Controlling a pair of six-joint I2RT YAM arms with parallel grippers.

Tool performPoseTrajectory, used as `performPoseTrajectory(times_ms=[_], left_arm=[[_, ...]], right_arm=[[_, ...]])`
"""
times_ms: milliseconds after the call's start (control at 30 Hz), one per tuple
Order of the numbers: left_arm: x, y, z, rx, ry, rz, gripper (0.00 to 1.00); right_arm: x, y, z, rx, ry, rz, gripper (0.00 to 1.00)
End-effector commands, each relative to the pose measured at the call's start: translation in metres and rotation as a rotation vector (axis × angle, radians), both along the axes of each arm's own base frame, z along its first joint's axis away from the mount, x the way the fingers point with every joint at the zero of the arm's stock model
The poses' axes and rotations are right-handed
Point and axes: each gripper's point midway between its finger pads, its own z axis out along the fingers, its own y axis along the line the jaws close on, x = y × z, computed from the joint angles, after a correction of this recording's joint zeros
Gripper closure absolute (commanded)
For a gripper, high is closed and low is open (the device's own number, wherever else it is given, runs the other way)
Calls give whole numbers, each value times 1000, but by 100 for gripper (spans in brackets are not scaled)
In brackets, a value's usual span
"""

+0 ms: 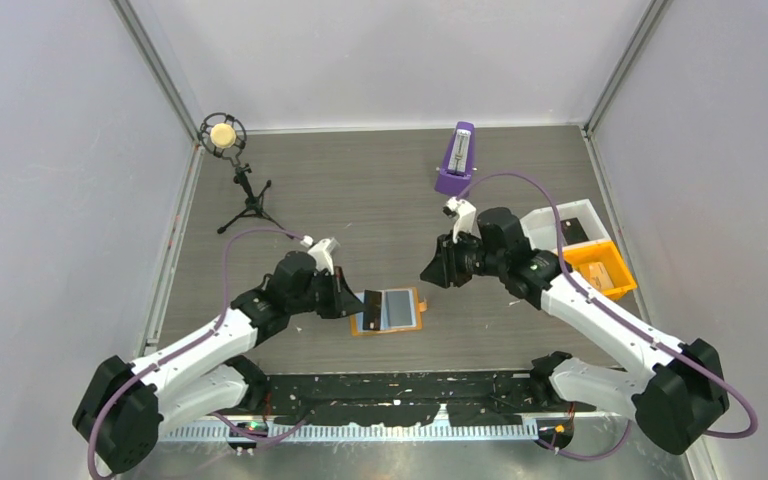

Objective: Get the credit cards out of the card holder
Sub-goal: Remove the credit card from the card holder, then place the credit card in the storage box.

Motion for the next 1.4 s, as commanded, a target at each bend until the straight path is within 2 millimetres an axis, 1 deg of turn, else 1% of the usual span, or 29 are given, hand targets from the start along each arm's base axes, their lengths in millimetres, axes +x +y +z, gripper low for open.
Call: performPoseTrajectory(times_ms=[0,100,267,400,433,467,567,833,900,967,1000,1033,1100,1200,1300,1367], left_arm=[[-12,-15,26,-58,-40,-160,100],[-27,-26,37,-123,-27,-273,100],[-52,-37,57,-220,4,-451,100],[-59,-43,66,-271,37,-500,100],[-60,-44,68,-283,41,-508,100],[-60,-45,70,-291,39,-511,100],[-60,-46,70,-296,35,-513,100],[-62,-46,74,-318,17,-530,100],[-62,-46,72,-316,18,-528,100],[-62,-46,72,-316,17,-527,100],[-62,-46,72,-315,17,-527,100],[-62,-46,72,-314,15,-525,100],[-61,-46,72,-312,16,-524,100],[-61,-46,72,-314,15,-526,100],[-62,-46,72,-315,15,-528,100],[-61,-46,72,-313,7,-526,100]], right_arm=[[-17,21,19,80,8,184,69],[-30,27,24,111,24,275,66],[-43,34,18,124,81,371,60],[-52,46,14,138,110,429,58],[-57,50,13,144,124,453,58],[-59,54,16,159,122,474,58],[-65,63,11,164,154,514,58],[-76,75,3,174,202,580,58],[-78,76,1,177,210,588,61],[-80,77,2,192,213,595,68],[-81,77,3,198,212,596,70],[-82,77,4,205,208,601,74],[-84,76,8,221,196,607,77],[-86,75,13,231,182,611,76],[-89,74,15,243,186,625,71],[-92,75,18,266,203,631,70]])
